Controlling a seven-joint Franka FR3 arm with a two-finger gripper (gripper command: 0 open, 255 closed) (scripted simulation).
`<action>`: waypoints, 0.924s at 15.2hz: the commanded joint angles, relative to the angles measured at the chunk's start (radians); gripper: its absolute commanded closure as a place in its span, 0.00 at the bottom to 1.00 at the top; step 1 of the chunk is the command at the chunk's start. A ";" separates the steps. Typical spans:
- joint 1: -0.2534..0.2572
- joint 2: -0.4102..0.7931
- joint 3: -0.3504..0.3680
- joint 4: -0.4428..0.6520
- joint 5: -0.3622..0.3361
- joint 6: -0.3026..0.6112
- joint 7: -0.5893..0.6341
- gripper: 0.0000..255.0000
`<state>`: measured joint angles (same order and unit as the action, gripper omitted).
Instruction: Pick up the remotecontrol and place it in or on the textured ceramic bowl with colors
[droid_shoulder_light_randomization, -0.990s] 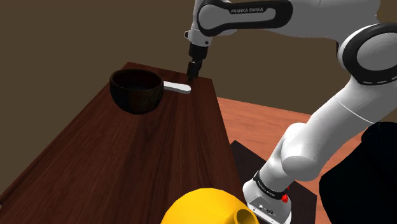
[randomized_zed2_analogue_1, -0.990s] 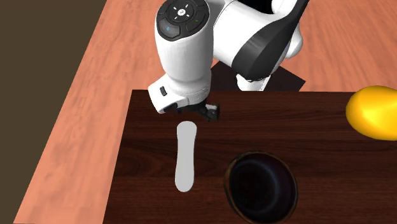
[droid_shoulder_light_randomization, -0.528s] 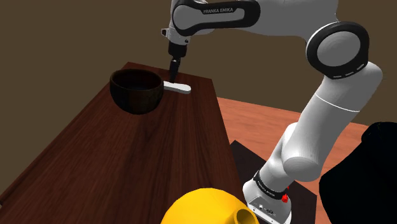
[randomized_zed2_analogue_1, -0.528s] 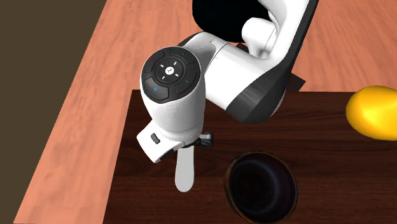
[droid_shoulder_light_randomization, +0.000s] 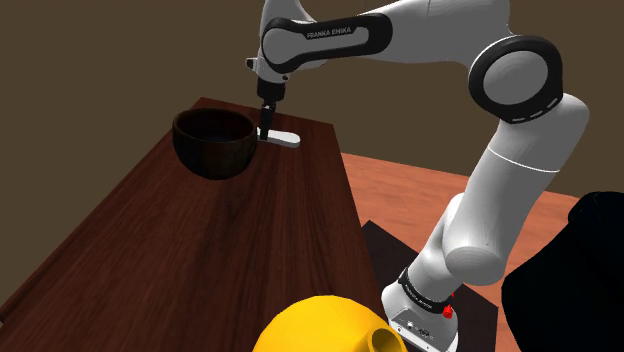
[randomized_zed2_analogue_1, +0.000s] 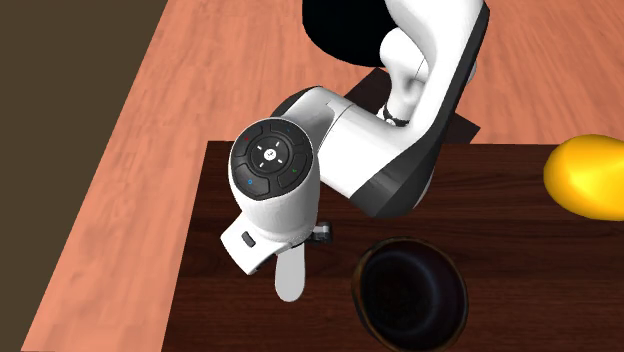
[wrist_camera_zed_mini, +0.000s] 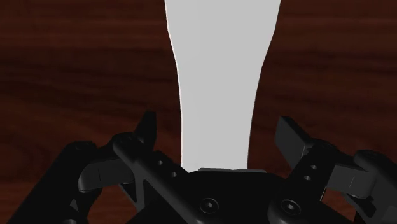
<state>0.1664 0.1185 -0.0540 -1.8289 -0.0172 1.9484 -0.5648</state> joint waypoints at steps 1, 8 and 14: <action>0.000 0.001 0.000 -0.017 0.000 0.018 0.000 0.00; 0.000 0.001 0.000 -0.016 0.000 0.018 0.000 0.00; 0.000 0.001 0.000 -0.016 0.000 0.018 0.000 1.00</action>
<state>0.1661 0.1197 -0.0541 -1.8456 -0.0172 1.9663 -0.5651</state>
